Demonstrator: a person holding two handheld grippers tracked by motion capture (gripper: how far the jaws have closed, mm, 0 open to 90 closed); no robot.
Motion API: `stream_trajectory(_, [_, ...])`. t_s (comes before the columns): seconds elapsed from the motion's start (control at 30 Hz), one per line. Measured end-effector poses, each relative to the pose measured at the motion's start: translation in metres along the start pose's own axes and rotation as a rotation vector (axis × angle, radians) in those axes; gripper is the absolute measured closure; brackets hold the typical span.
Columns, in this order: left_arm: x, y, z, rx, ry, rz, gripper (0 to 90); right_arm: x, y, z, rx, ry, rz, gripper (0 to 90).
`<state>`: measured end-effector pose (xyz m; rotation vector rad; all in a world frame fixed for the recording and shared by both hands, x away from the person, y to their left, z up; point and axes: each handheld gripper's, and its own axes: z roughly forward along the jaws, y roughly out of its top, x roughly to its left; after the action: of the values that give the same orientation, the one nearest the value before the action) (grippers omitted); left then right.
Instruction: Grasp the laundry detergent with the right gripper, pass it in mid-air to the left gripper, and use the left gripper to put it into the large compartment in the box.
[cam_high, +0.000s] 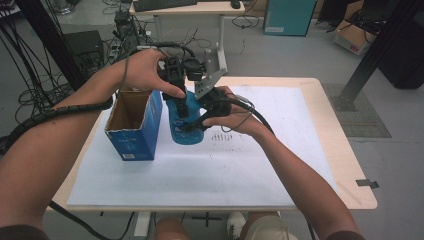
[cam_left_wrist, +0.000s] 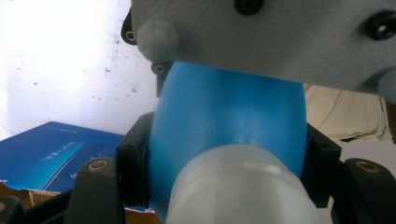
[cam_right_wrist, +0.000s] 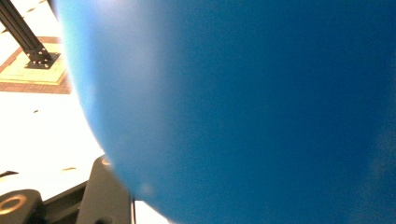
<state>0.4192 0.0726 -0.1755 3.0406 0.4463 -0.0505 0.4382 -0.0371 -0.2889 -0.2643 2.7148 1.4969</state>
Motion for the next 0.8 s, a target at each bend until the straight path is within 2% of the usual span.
stream_trajectory(0.73, [0.0004, 0.0010, 0.0016, -0.004, 0.002, -0.010, 36.3, -0.0025, -0.0019, 0.0008, -0.016, -0.009, -0.025, 42.2])
stream_trajectory(0.77, [0.0003, 0.0012, 0.0014, -0.002, 0.004, -0.008, 36.2, -0.0007, -0.0020, -0.0002, -0.001, -0.006, -0.002, 42.2])
stream_trajectory(0.8, [0.0002, 0.0013, 0.0014, -0.002, 0.005, -0.008, 36.3, -0.0007, -0.0021, -0.0002, -0.001, -0.008, -0.001, 42.2])
